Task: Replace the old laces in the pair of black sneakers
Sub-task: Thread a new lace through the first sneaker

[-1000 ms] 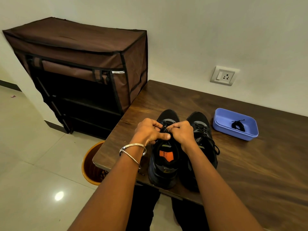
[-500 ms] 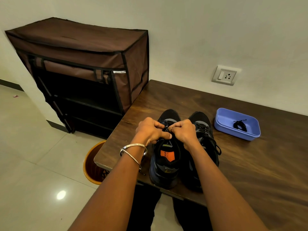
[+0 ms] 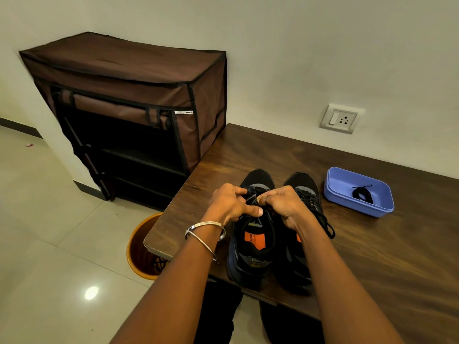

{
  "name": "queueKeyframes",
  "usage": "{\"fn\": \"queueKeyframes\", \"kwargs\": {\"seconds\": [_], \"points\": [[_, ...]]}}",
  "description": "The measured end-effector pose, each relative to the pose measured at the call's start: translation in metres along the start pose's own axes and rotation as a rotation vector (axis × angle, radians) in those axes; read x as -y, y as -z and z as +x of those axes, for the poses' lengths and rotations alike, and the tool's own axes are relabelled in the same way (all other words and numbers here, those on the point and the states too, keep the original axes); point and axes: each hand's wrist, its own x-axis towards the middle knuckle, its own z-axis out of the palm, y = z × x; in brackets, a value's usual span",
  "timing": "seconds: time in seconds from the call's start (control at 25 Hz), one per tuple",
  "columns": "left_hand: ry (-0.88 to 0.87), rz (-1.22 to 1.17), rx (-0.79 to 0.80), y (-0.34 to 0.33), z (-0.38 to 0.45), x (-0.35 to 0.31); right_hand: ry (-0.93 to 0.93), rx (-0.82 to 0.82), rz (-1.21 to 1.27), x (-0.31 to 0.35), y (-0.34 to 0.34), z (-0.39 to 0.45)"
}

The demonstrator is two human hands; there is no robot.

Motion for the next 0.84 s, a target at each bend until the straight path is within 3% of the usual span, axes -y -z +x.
{"fn": "queueKeyframes", "kwargs": {"seconds": [0.32,0.56,0.68,0.84], "points": [[-0.114,0.082,-0.065,0.000,-0.003,-0.005,0.003,-0.121,-0.082,0.000,-0.010,-0.002],[-0.098,-0.068,-0.023,0.004,-0.001,0.001,-0.043,-0.059,-0.009,0.001,-0.015,-0.003],[-0.086,-0.095,-0.138,0.000,-0.001,-0.001,-0.040,-0.030,0.097,0.003,-0.016,-0.006],[-0.132,0.126,-0.298,-0.008,-0.002,-0.002,-0.011,0.088,0.008,0.009,-0.013,-0.008]]}}
